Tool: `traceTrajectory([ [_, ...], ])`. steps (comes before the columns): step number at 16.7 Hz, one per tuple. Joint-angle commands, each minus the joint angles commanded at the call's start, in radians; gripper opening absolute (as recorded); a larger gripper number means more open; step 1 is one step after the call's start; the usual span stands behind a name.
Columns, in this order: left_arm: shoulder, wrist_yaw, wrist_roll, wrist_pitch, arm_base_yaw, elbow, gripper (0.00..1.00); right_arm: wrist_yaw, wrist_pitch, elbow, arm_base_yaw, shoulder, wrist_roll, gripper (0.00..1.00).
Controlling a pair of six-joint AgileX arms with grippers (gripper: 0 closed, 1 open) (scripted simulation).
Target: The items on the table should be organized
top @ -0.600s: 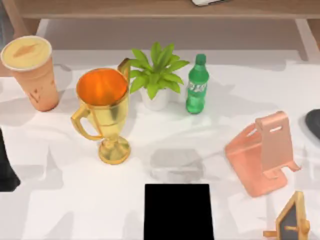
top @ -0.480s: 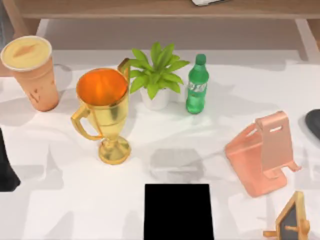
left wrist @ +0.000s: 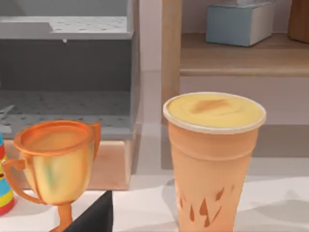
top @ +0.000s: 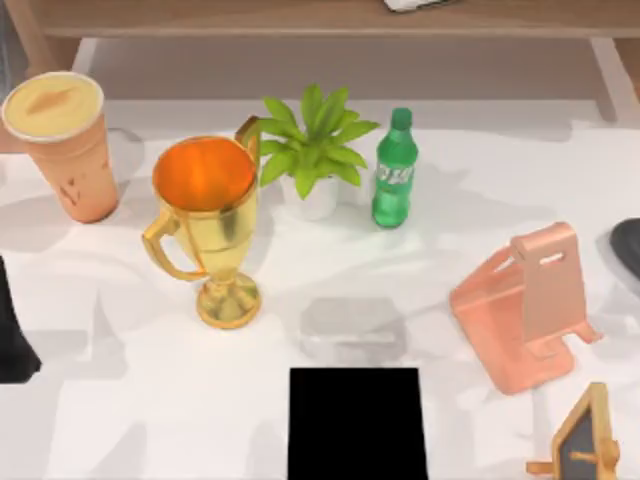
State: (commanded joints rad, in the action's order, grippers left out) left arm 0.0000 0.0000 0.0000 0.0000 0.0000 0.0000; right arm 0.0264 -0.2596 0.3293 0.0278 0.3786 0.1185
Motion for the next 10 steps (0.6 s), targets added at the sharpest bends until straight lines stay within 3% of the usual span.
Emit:
traceTrajectory([
  [10,0.0,0.0,0.0,0.0,0.0,0.0,1.0,-0.023,-0.586,0.785,0.006,1.094,0.24,1.0],
])
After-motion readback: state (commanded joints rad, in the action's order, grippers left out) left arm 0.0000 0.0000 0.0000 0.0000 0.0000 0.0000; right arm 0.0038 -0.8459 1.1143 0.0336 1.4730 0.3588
